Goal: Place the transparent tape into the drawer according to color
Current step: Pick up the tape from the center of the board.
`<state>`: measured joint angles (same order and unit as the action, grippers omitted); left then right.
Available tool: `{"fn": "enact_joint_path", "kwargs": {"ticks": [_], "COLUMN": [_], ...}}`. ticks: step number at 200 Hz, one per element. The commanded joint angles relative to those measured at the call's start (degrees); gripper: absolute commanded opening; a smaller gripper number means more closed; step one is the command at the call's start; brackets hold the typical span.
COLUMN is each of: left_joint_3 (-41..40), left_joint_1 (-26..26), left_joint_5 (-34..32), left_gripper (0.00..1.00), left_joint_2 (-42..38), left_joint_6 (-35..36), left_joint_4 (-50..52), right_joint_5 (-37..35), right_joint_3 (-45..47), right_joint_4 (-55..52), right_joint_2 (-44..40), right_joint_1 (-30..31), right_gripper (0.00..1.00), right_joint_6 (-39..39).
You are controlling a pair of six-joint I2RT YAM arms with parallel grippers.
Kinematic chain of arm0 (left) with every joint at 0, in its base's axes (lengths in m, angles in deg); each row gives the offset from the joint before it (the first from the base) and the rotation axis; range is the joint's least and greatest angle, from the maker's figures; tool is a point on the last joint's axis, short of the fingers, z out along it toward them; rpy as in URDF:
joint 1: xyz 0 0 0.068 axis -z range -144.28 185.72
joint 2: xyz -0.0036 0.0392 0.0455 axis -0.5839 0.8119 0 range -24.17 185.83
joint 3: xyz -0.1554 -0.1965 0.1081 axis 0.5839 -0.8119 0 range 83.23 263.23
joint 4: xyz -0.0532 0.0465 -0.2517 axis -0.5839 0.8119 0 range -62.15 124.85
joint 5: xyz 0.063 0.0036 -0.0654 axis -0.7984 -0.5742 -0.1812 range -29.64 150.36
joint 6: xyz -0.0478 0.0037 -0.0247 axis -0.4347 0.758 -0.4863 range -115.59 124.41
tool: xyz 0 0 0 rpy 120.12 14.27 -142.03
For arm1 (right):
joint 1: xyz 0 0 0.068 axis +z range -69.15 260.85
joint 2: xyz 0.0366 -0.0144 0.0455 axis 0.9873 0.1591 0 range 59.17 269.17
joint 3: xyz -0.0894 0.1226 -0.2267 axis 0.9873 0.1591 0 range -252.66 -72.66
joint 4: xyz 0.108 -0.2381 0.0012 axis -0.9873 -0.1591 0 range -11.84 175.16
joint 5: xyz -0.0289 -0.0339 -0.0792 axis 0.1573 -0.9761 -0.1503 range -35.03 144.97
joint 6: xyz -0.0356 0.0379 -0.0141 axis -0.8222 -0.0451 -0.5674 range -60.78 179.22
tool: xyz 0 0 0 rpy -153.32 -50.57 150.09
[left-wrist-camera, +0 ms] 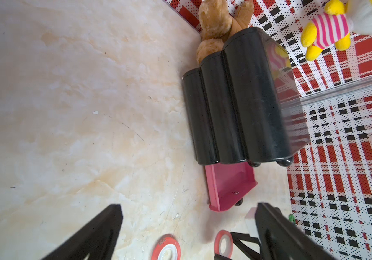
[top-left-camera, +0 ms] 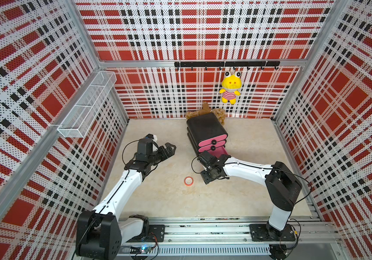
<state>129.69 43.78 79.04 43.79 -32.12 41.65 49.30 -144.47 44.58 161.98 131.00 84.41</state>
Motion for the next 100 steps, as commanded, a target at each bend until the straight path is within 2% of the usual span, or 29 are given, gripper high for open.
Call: {"fn": "enact_joint_path", "kwargs": {"ticks": [1,54,100], "left_joint_3": [2.06,2.23,2.21], "left_joint_1": [-0.33,-0.06,0.34], "left_joint_5": [0.4,0.22,0.3], "left_gripper": [0.99,0.99,0.99], "left_joint_2": [0.11,0.39,0.24], "left_joint_6": [0.92,0.85,0.85], "left_joint_4": [0.17,0.17,0.17], "right_joint_5": [-1.23,-4.55,-5.76], "right_joint_3": [0.36,-2.2,-4.58], "right_joint_4": [-2.03,-3.63,-2.54], "right_joint_2": [-3.27,-5.11,-4.24], "right_joint_1": [0.42,0.3,-2.87], "right_gripper": [0.43,0.43,0.43], "right_joint_6": [0.83,0.52,-1.16]}}
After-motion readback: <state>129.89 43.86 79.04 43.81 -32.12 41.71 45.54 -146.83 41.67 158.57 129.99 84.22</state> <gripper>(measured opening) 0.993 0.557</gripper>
